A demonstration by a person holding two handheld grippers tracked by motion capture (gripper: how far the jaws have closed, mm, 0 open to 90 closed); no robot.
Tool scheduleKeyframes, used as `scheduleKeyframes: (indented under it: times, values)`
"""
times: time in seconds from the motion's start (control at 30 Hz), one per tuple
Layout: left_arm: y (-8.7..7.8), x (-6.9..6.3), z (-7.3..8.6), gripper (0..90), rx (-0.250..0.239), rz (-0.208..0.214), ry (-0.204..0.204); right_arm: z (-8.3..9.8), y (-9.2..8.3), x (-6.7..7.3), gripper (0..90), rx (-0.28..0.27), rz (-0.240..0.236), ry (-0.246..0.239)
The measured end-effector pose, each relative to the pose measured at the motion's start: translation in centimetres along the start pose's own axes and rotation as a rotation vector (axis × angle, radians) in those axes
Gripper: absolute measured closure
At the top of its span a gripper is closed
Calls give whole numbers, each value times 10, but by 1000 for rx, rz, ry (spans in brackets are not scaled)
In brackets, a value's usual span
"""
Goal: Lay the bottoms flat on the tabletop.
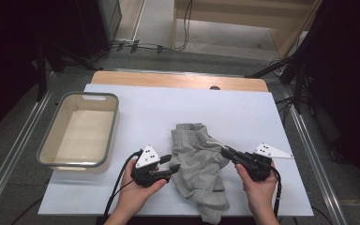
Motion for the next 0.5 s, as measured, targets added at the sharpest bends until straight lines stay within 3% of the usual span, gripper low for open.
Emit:
scheduleKeyframes:
  times: [0.13,0.27,0.37,0.5]
  values:
    - [-9,-2,-12,464,-50,39,-28,-1,8,37,802,6,-42,-82]
    - [-19,-3,-24,416,-99,52,-59,17,31,79,801,72,-99,-162]
    - [-15,2,-19,377,-72,29,-76,37,48,102,801,125,-124,-203]
    - [-3,14,1,339,33,-12,-145,54,59,120,799,174,-144,-250]
Point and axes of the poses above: each handheld gripper's, and its own axes: y roughly forward along the jaws, z roughly out of its underside, x roughly to its left, the point moved 10 cm from there along y, roughly forward along the jaws, and after that the axes turned 1 degree about z, right-handed, at the moved point
